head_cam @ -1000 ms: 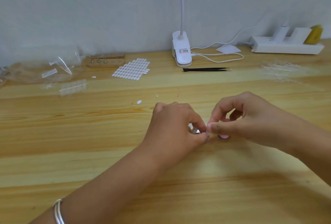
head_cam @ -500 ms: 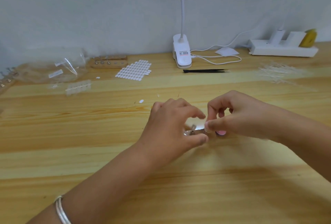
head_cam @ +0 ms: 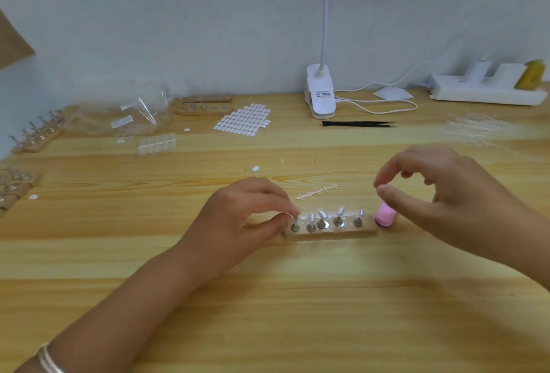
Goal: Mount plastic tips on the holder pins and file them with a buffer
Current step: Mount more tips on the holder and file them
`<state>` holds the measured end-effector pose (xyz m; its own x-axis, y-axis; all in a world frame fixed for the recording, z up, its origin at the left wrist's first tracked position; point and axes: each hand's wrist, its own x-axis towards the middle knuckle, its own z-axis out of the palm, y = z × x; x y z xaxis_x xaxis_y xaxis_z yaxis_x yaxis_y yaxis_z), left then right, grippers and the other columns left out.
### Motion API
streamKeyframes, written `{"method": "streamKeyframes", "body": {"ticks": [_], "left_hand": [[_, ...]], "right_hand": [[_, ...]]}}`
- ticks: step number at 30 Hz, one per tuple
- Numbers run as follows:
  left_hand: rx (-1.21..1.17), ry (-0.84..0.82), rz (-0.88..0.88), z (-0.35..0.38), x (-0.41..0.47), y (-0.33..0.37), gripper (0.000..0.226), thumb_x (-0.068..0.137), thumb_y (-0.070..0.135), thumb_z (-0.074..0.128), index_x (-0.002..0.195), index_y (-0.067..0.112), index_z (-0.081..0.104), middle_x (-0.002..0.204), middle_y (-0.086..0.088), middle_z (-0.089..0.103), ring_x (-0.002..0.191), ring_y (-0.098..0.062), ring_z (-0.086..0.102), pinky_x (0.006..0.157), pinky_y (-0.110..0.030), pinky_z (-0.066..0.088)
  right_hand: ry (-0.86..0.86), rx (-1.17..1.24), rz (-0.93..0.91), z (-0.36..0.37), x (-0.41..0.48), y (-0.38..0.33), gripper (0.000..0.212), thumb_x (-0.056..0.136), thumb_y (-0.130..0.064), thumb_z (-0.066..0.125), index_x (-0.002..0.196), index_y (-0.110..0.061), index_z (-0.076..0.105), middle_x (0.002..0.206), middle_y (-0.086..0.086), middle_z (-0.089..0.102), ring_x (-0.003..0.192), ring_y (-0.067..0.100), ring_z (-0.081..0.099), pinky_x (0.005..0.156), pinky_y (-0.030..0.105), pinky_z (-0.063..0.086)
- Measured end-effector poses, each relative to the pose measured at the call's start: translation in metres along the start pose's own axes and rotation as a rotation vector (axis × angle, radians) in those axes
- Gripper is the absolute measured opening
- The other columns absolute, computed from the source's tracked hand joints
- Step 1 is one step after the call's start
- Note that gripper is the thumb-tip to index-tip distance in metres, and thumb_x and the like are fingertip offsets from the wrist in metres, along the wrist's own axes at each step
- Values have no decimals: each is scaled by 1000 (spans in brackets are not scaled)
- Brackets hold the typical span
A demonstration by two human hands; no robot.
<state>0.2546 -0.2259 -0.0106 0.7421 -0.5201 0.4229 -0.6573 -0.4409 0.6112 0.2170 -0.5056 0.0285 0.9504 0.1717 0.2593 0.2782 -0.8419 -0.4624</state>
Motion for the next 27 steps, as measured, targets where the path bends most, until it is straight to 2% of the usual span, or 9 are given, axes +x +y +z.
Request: {"method": "streamKeyframes", "body": {"ticks": [2, 5, 9, 13, 16, 18, 21, 24, 27], "left_hand": [[-5, 4, 19, 0, 3, -2, 10, 82, 19, 73, 90, 19, 79, 92, 13, 69, 90, -7, 66, 79, -37, 52], [29, -18, 73, -1, 7, -4, 9, 81, 20, 74, 88, 18, 79, 91, 13, 69, 87, -4, 65, 79, -36, 52], [172, -55, 199, -4, 13, -4, 8, 84, 21, 72, 88, 18, 78, 89, 11, 71, 84, -8, 65, 75, -39, 52], [214, -111, 259, -7, 17, -5, 9, 87, 20, 70, 89, 17, 78, 89, 10, 71, 82, -11, 65, 72, -38, 53], [231, -123, 286, -8, 18, -6, 9, 88, 18, 69, 89, 15, 78, 90, 8, 72, 81, -12, 66, 70, -37, 53], [252, -125, 307, -8, 19, -5, 9, 88, 16, 69, 89, 14, 78, 90, 8, 72, 81, -13, 66, 68, -37, 54], [272, -121, 323, -8, 19, -5, 9, 88, 16, 69, 88, 14, 78, 90, 8, 72, 80, -14, 67, 67, -39, 54], [264, -93, 284, -7, 16, -2, 9, 87, 18, 69, 89, 15, 78, 89, 8, 72, 81, -15, 67, 66, -39, 55], [202, -23, 160, -4, 8, 4, 12, 83, 17, 75, 95, 19, 77, 92, 10, 71, 86, -8, 67, 73, -37, 55]], "right_hand": [[14, -60, 28, -1, -5, 7, 3, 81, -41, 60, 78, -42, 60, 85, -20, 60, 95, -4, 49, 70, 14, 32], [32, -62, 80, -1, -11, 17, 4, 80, -40, 60, 77, -42, 59, 81, -21, 58, 93, -7, 49, 68, 18, 32], [68, -75, 108, 3, -19, 26, 5, 80, -37, 62, 77, -41, 61, 79, -21, 58, 96, -9, 48, 70, 21, 36], [105, -53, 104, 7, -25, 27, 4, 80, -35, 62, 79, -36, 66, 78, -19, 58, 97, -11, 46, 65, 32, 38], [86, -93, 44, 9, -27, 27, 3, 82, -30, 67, 83, -32, 68, 83, -22, 60, 89, 5, 50, 69, 27, 37], [86, -163, -24, 12, -28, 29, 12, 81, -16, 76, 90, -23, 72, 87, -14, 63, 83, 16, 52, 70, 24, 35], [82, -232, -109, 18, -28, 31, 28, 73, 3, 84, 95, -11, 75, 93, 3, 70, 81, 30, 60, 75, 36, 43], [42, -223, -169, 22, -27, 34, 31, 71, 8, 84, 95, -10, 75, 97, 5, 71, 83, 34, 64, 73, 44, 52], [41, -210, -124, 21, -27, 39, 28, 74, 3, 83, 91, -15, 71, 94, 1, 69, 85, 30, 61, 69, 43, 51]]}}
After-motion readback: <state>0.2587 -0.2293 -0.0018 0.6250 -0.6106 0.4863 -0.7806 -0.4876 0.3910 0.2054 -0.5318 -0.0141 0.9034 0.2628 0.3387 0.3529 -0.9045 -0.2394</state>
